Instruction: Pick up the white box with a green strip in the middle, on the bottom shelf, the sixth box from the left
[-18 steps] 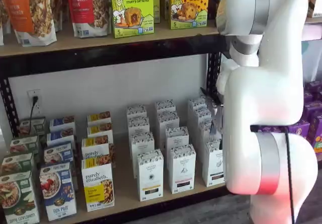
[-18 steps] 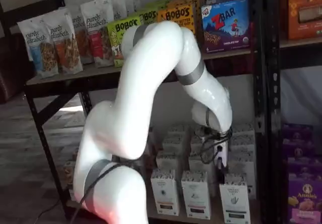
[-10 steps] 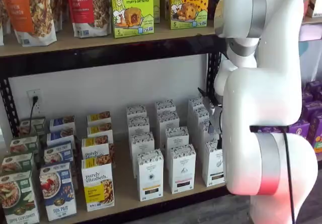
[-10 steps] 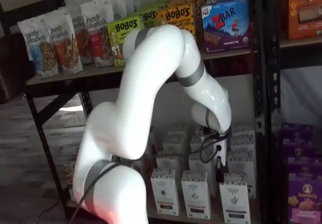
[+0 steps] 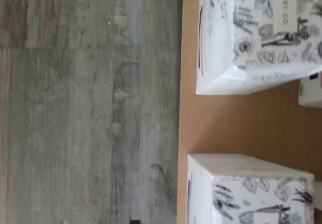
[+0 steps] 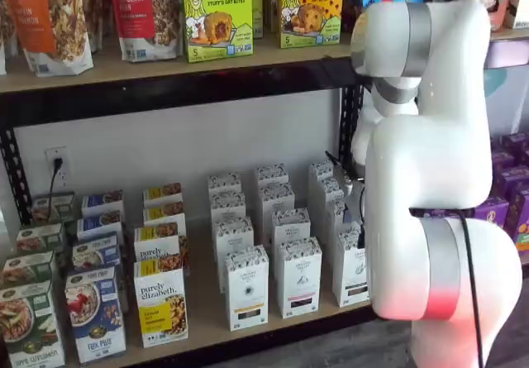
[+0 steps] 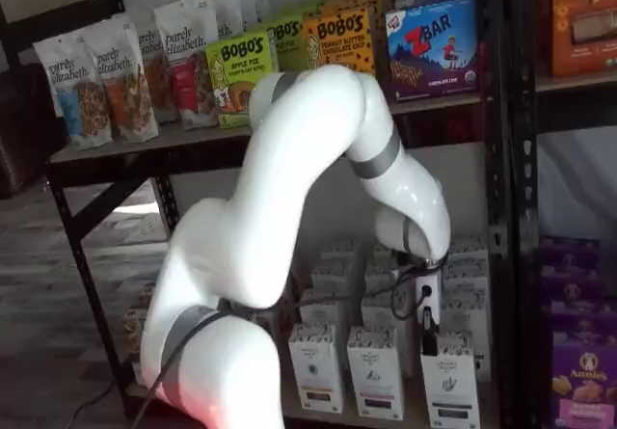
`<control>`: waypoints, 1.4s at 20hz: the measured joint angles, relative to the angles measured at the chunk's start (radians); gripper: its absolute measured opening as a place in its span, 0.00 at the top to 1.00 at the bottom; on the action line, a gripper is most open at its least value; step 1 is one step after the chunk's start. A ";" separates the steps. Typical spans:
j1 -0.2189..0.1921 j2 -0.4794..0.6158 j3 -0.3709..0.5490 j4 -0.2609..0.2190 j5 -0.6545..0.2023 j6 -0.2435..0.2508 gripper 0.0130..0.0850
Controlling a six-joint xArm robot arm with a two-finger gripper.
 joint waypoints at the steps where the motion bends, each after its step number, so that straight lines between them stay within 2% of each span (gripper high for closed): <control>1: -0.002 0.015 -0.017 -0.009 -0.001 0.006 0.00; 12: -0.013 0.158 -0.174 -0.094 -0.013 0.068 0.00; 19: -0.010 0.211 -0.242 -0.150 0.020 0.119 0.00; 21: -0.007 0.223 -0.261 -0.177 0.037 0.147 0.00; 25: 0.004 0.252 -0.292 -0.282 0.060 0.248 0.00; 28: 0.011 0.267 -0.305 -0.320 0.074 0.288 0.00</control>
